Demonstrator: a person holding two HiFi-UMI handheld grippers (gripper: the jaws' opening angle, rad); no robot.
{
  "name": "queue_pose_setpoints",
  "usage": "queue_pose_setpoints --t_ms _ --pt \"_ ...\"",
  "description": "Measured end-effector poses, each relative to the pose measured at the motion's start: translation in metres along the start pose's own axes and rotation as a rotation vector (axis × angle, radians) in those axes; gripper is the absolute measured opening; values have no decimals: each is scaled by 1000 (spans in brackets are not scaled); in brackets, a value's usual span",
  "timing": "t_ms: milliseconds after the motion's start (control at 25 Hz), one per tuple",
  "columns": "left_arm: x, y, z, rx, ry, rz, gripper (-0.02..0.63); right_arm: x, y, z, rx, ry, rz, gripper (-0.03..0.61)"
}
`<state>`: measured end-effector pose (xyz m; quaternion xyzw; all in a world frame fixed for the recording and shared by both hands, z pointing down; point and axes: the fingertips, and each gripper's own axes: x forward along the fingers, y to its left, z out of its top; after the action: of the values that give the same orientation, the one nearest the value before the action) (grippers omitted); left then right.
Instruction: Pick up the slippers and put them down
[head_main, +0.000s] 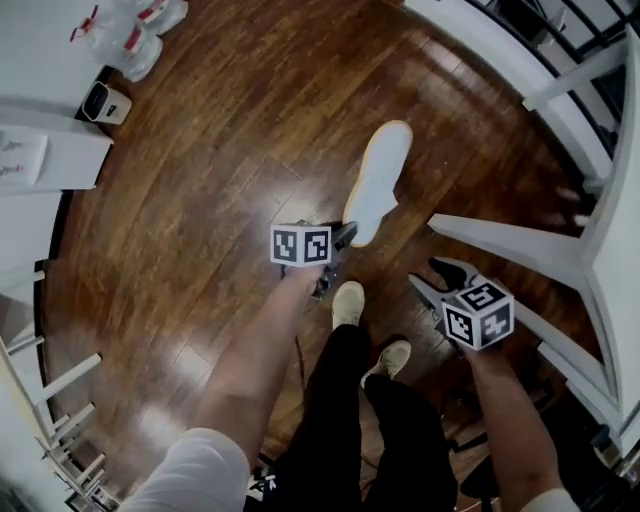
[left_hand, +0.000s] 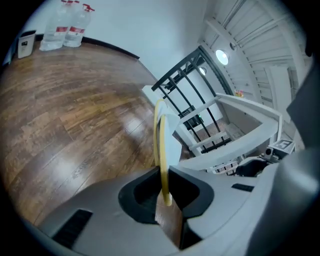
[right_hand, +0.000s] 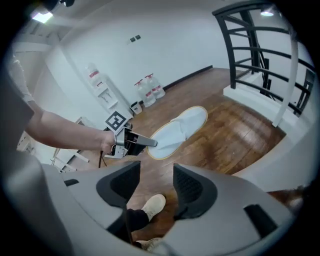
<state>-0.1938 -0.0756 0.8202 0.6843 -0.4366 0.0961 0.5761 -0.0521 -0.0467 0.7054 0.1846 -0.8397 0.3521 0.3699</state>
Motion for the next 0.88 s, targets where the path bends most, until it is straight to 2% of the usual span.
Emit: queue_pose_setpoints --t_ms 200,400,480,560,640,720,800,880 --pt "75 95 -56 -59 -5 34 34 112 -65 -49 -1 58 -5 219" --pt "136 183 -94 -144 -38 88 34 200 -111 -88 -20 108 1 219" --pt "152 215 -108 -191 -40 130 35 221 -118 -102 -31 123 13 219" --pt "164 249 -124 -220 -14 207 42 237 -122 -116 -37 141 21 219" --pt "171 275 -139 -228 26 280 79 246 -125 -130 -33 159 22 219" --pt "170 289 -148 -213 63 322 247 248 -122 -140 -27 175 28 221" --pt "162 291 -150 -178 86 351 267 244 -115 -141 -29 186 33 226" --pt "147 283 -147 -139 103 380 315 235 -106 -135 -34 188 34 230"
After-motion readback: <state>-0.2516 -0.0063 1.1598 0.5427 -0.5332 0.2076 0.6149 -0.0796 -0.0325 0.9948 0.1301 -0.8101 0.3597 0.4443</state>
